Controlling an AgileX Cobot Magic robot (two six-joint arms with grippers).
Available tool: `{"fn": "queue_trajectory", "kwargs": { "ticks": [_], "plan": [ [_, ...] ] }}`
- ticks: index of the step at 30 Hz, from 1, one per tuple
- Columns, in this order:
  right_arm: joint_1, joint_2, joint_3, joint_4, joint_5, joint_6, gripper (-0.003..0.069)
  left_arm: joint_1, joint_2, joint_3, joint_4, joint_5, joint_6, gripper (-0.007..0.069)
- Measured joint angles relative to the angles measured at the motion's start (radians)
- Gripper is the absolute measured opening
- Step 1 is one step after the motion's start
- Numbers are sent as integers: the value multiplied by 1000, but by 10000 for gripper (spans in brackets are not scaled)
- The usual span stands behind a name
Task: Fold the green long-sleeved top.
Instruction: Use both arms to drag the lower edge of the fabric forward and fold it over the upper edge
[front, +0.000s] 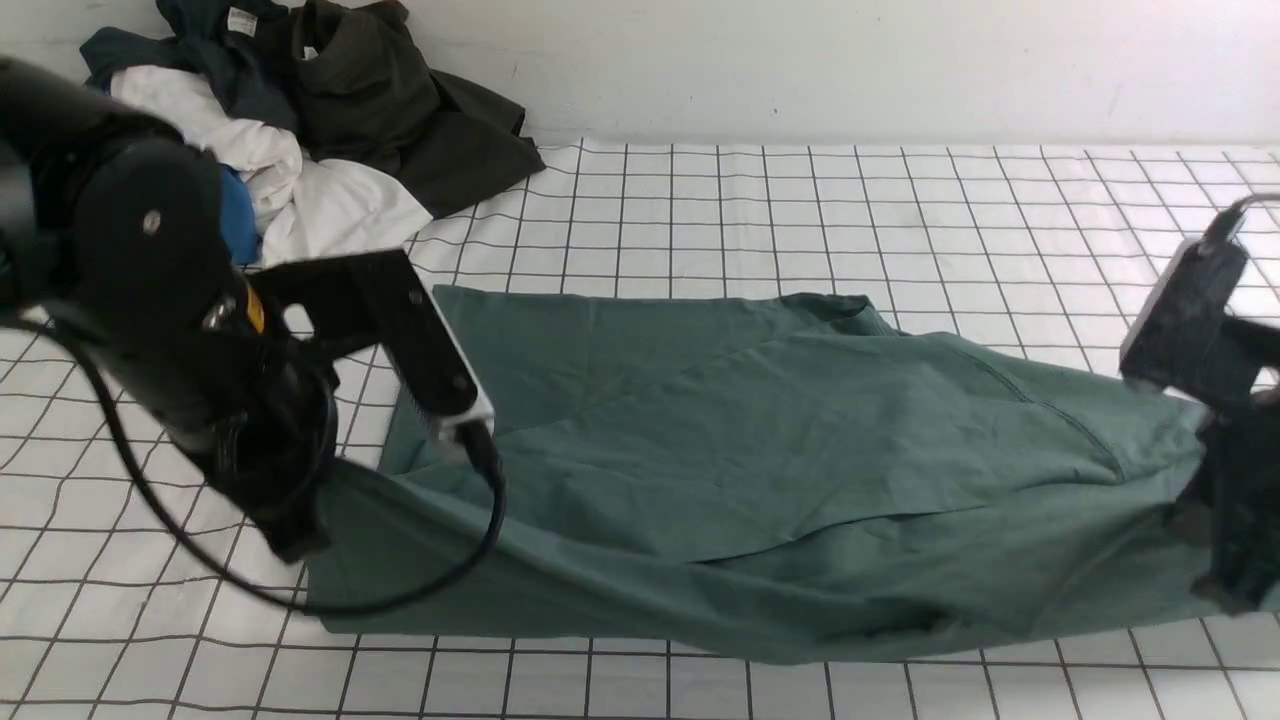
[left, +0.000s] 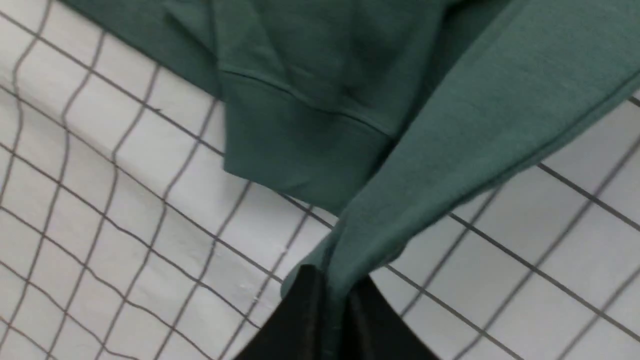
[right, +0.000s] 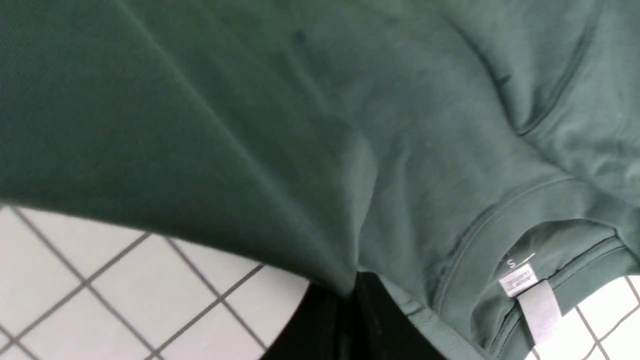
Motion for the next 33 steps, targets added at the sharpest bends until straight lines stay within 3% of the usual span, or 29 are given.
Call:
{"fn": "queue_trajectory", "kwargs": {
  "ticks": [5,21,33],
  "plan": [
    [-77,173,-213,125,57,-41,9,78,157,-208,-22,0,50,17],
    [-166,662,-828,207,209,-29,9,219,574,-752,-102,36,94,17],
    [-172,850,-958,202,133,46,9,229,803,-919,-109,-1,87,18]
  ]
}}
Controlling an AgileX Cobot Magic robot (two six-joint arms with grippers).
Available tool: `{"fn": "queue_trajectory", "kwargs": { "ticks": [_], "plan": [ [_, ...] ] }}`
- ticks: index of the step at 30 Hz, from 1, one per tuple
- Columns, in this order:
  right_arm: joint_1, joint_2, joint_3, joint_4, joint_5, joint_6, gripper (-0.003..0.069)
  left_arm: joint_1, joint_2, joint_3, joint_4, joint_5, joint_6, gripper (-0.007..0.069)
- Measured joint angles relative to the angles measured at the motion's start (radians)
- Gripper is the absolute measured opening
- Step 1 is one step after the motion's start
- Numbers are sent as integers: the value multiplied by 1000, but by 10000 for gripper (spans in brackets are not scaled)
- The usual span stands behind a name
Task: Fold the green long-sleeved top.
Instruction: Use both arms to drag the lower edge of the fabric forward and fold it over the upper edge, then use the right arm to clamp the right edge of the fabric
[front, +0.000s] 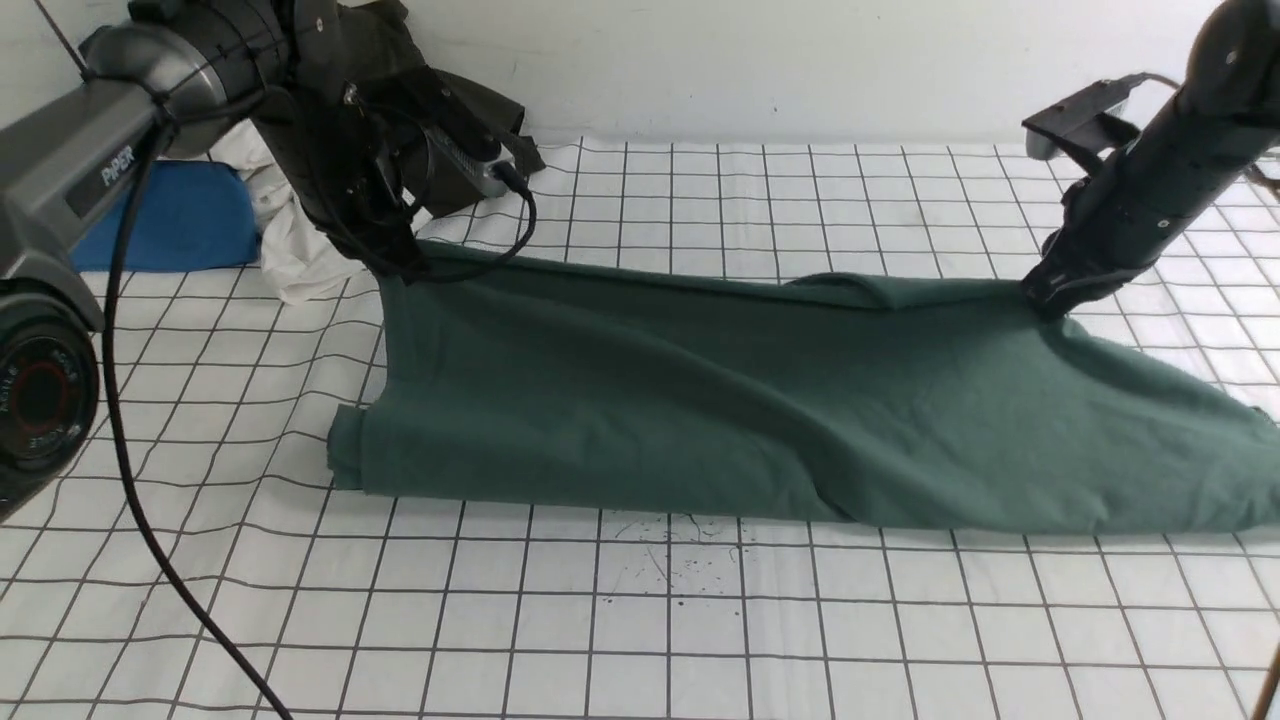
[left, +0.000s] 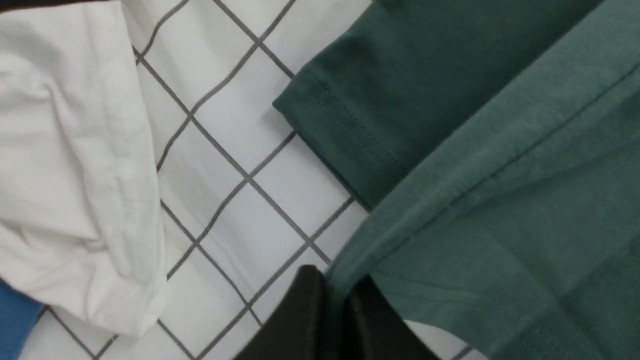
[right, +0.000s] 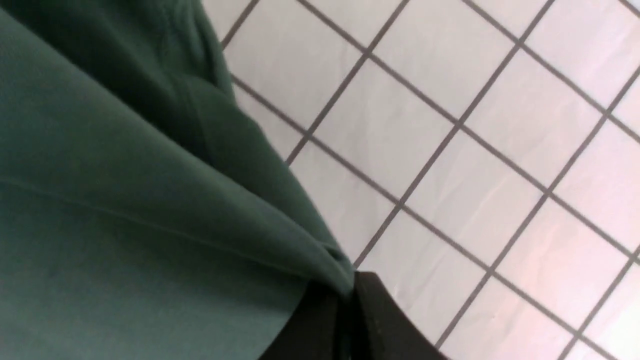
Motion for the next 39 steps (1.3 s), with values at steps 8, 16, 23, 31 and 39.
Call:
{"fn": "queue_trajectory", "kwargs": {
  "ticks": [8,16,23,31,39],
  "plan": [
    [-13,22,-1,-26,-164,175,155,8,64,0,12,-107,-126,51],
    [-14,14,-2,22,-88,291,384,10,39,-2,38,-97,-251,284],
    [66,1,-4,157,-9,249,372,-15,-83,-14,41,96,-406,384],
    [53,-58,-4,134,99,298,328,-69,-111,74,-69,161,-383,225],
    [-95,-192,83,64,103,348,318,-75,-105,358,-115,158,-314,5]
  ]
}}
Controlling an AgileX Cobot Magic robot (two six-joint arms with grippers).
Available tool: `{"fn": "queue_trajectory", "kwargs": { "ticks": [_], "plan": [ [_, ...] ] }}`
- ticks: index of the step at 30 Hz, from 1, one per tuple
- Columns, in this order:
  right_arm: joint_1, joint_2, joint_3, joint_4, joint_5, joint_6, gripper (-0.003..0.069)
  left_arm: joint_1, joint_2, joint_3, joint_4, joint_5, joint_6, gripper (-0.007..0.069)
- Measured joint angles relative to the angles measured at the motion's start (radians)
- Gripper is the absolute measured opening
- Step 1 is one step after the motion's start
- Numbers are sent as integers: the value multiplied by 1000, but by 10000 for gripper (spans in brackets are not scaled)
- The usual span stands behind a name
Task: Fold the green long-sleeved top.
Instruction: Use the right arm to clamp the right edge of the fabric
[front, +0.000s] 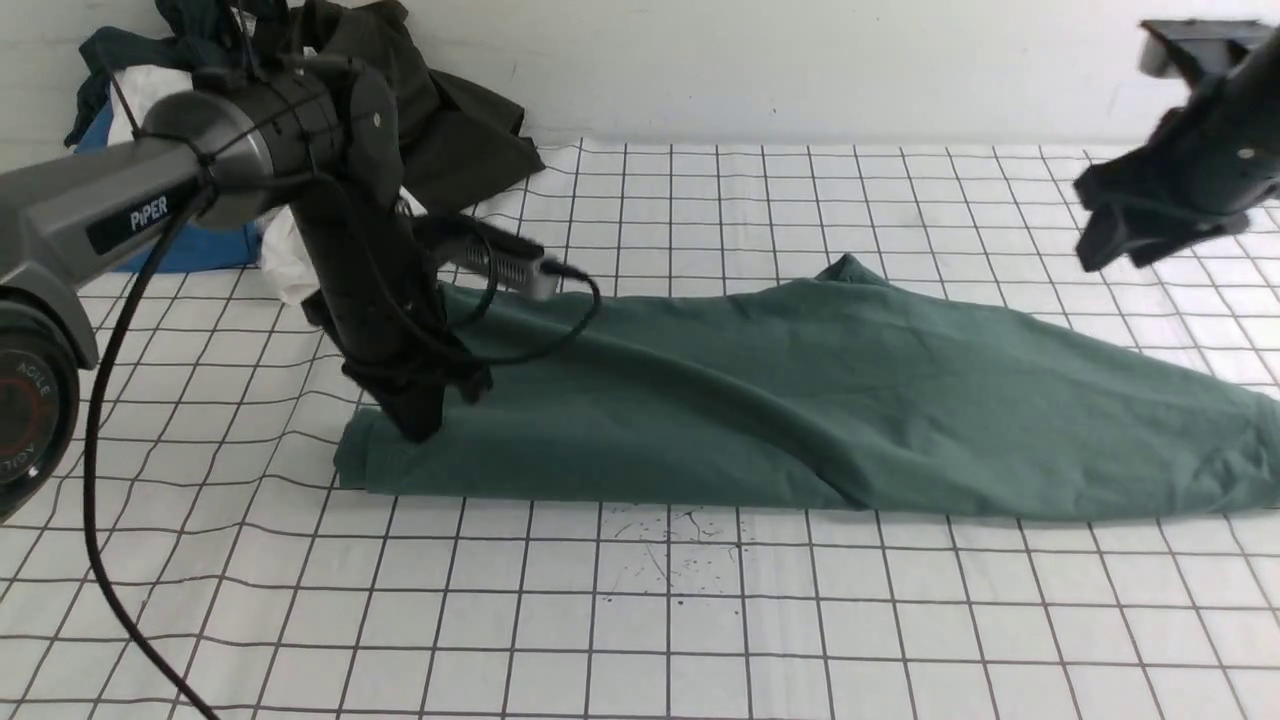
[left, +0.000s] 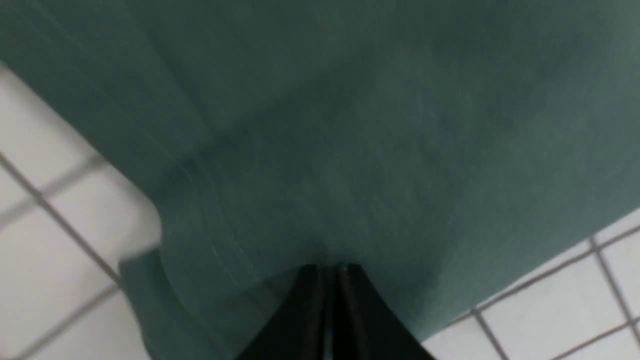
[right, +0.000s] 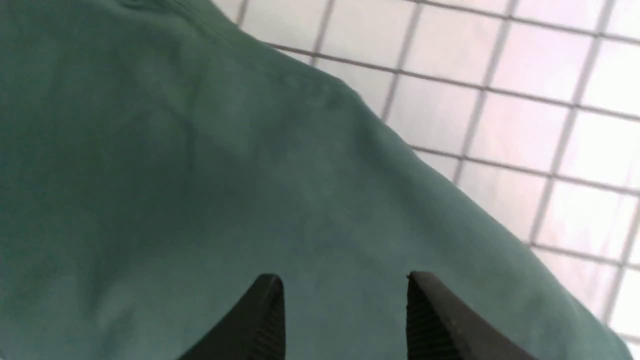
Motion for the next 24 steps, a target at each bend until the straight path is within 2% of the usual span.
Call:
{"fn": "queue_trajectory", "kwargs": {
  "ticks": [6,10,16,19,24],
  "plan": [
    [-142,-47,241,-44,-47,68,318,0,-23,132,6,-48,2,-8],
    [-180,-29,313,-62,-124,95,337,1,-31,147,6,-57,2,-8],
    [-189,52,339,-64,-190,110,489,1,-34,150,2,-60,2,-8],
    [-188,84,339,-106,-204,170,566,1,-34,151,1,-60,2,-8],
    [-186,91,339,-146,-208,230,580,2,-34,151,-7,-60,2,-8]
  ]
}}
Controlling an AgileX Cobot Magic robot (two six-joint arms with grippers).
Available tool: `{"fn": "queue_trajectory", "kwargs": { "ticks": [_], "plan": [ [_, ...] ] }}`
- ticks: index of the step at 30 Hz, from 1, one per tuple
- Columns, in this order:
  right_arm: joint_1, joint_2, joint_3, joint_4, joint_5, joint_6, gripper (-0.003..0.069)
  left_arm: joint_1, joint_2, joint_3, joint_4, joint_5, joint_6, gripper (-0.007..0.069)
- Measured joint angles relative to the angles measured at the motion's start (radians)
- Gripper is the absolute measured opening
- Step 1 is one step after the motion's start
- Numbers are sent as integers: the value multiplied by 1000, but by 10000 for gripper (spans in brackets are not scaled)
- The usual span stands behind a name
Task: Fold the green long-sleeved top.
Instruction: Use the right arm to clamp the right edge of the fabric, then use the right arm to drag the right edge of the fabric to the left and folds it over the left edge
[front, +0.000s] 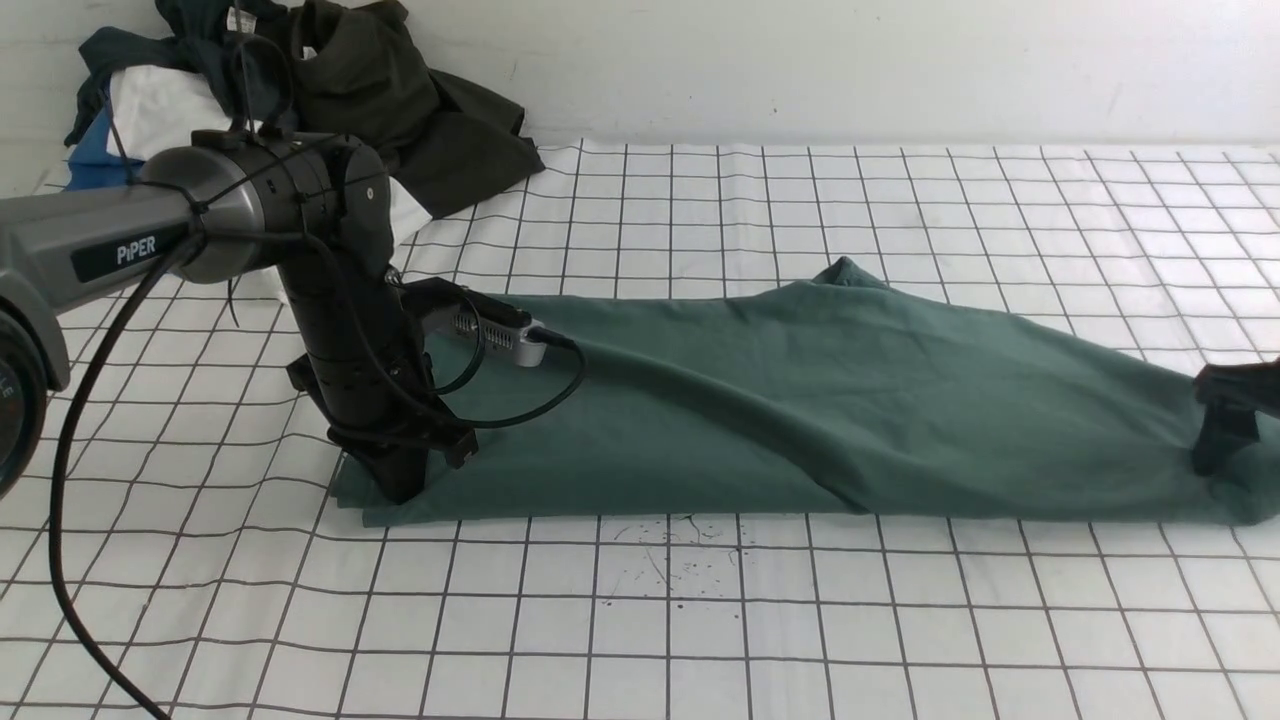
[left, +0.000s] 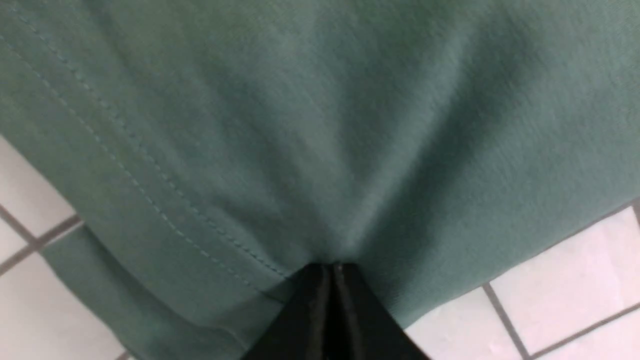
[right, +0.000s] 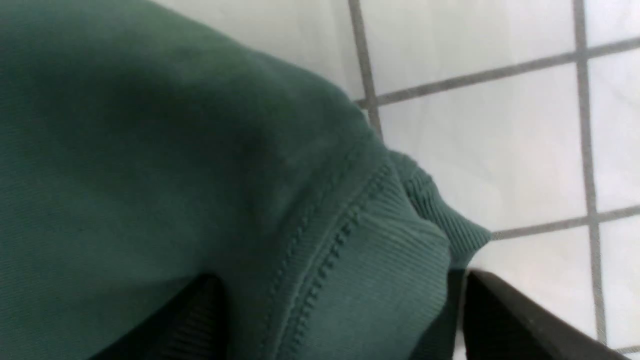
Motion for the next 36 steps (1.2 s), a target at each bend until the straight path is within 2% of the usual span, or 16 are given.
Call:
{"fn": "queue_trajectory", "kwargs": {
  "ticks": [4,7,9,10,11,13,14,15,16,22,27,30,33,36],
  "plan": [
    [10,0,0,-3,-1,3,559,0,0,0,-1,0,0,-8],
    [30,0,0,-10,-2,-6,491,0,0,0,-2,0,0,-8],
    [50,0,0,-15,-6,-33,381,0,0,0,-2,0,0,-8],
    [51,0,0,-15,-6,-36,370,0,0,0,-2,0,0,-8],
    [56,-1,0,-10,-7,-51,314,0,-2,0,-2,0,0,-8],
    [62,-9,0,1,-5,-81,176,0,-15,2,-2,5,0,-8],
    [63,-21,0,4,3,-100,81,0,-32,8,-1,16,0,-8],
    [63,-24,0,4,4,-101,81,0,-35,10,-1,18,0,-8],
    [63,-54,4,-8,15,-106,37,0,-79,14,0,31,0,-8],
    [65,-256,7,-109,34,-75,31,0,-307,15,-5,41,0,-8],
    [119,-404,-82,-81,74,-81,31,0,-469,15,-21,61,0,-8],
    [207,-434,-172,-20,95,-101,31,0,-533,15,-25,67,0,-8],
    [413,-414,-305,81,100,-127,31,0,-602,16,-26,71,1,-8],
    [583,-339,-390,120,86,-125,31,0,-642,16,-26,72,1,-8]
  ]
}}
